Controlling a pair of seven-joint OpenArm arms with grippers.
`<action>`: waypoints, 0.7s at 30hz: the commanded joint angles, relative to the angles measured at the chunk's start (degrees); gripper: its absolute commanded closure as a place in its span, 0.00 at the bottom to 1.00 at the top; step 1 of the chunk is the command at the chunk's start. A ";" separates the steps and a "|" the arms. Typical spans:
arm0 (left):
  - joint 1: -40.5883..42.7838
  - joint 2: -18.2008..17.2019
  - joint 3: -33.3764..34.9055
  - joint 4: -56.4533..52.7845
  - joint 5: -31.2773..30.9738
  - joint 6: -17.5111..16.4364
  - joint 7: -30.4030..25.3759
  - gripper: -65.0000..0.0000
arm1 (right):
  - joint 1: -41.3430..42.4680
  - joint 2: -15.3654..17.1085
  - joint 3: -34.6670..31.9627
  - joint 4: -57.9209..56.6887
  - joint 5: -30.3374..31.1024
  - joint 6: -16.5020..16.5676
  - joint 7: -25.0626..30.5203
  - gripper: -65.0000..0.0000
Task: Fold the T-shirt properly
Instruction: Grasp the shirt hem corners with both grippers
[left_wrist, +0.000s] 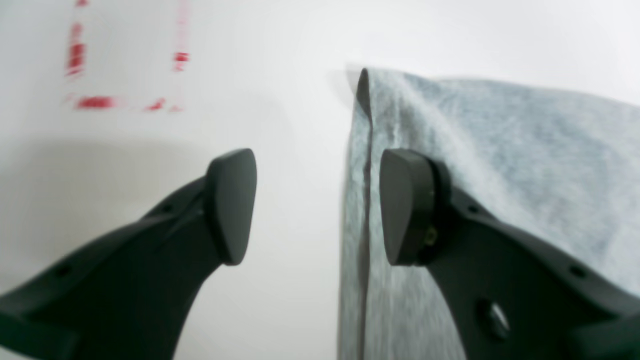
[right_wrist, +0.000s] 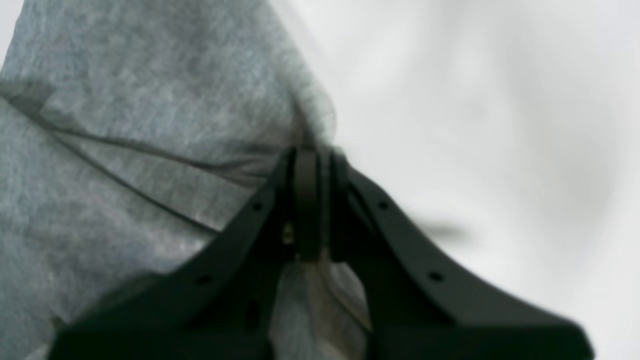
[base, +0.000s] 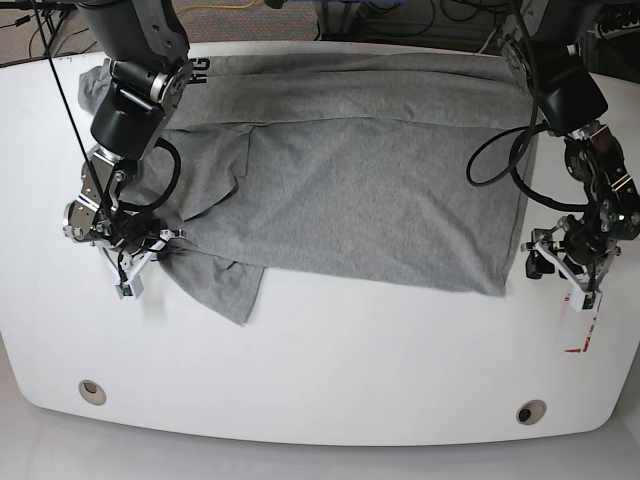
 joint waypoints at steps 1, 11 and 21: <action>-2.92 -1.05 1.36 -2.23 1.18 -0.13 -2.53 0.43 | 1.49 0.09 -0.12 1.14 0.32 0.10 0.67 0.96; -9.78 -1.14 2.85 -20.07 5.05 0.40 -11.41 0.43 | 1.49 -0.17 -0.12 1.14 0.32 0.10 0.67 0.96; -14.35 -1.23 2.94 -33.53 6.10 2.69 -16.86 0.43 | 1.49 -0.17 -0.12 1.14 0.76 0.10 0.67 0.96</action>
